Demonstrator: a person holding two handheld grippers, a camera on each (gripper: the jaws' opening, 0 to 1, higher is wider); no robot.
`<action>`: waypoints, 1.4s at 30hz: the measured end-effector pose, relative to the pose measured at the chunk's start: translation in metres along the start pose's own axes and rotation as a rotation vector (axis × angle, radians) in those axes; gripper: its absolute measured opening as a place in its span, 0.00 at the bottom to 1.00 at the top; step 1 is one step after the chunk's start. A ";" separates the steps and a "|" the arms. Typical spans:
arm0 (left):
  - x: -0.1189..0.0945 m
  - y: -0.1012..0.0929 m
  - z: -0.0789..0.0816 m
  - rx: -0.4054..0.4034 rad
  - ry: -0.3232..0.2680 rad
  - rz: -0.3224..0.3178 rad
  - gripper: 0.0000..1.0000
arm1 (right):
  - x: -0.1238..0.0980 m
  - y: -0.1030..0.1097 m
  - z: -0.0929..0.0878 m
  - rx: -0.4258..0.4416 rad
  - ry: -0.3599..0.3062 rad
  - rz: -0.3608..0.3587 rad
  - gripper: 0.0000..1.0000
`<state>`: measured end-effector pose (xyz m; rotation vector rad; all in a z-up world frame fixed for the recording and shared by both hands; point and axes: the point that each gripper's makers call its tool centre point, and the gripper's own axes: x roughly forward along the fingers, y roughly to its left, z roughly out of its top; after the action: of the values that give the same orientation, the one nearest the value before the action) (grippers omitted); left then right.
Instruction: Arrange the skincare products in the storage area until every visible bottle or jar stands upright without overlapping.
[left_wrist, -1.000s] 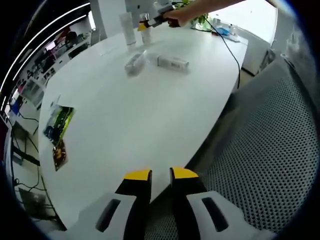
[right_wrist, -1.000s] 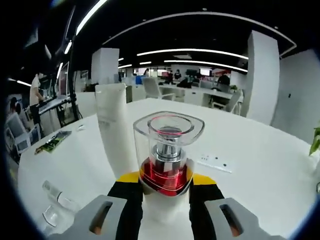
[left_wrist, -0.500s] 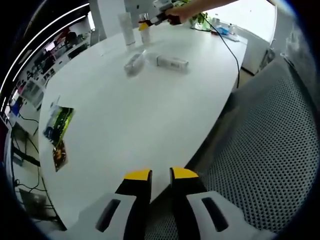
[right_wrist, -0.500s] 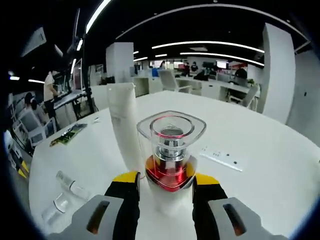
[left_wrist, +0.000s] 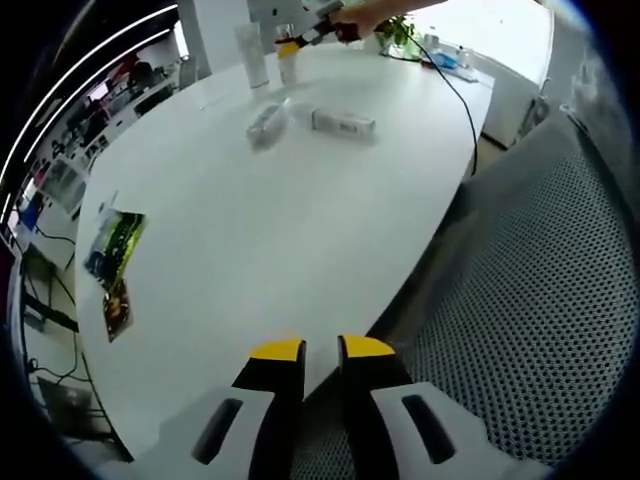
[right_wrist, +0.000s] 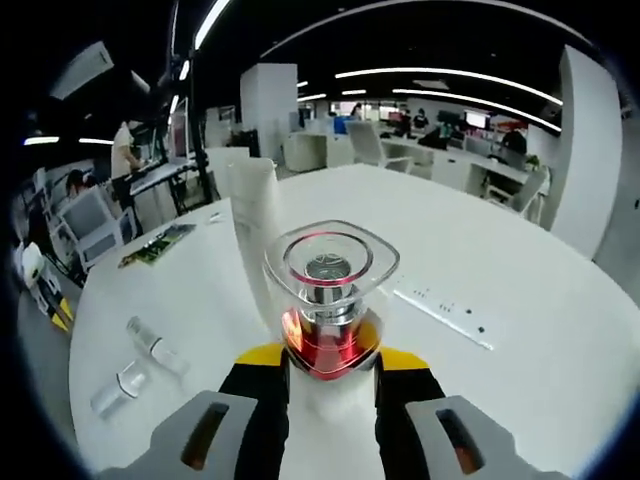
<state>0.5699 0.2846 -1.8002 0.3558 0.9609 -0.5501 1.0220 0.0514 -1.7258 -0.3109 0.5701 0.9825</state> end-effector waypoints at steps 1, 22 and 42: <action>0.000 0.000 0.000 -0.001 0.001 0.002 0.09 | 0.000 0.004 0.000 -0.006 0.001 0.003 0.28; 0.000 0.003 -0.001 -0.010 0.004 0.013 0.09 | 0.015 0.016 0.012 -0.059 0.017 0.063 0.28; 0.000 0.004 -0.002 -0.013 0.009 0.017 0.09 | 0.023 0.017 0.015 -0.059 0.012 0.079 0.29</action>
<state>0.5707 0.2889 -1.8013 0.3549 0.9687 -0.5267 1.0220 0.0833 -1.7270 -0.3490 0.5684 1.0755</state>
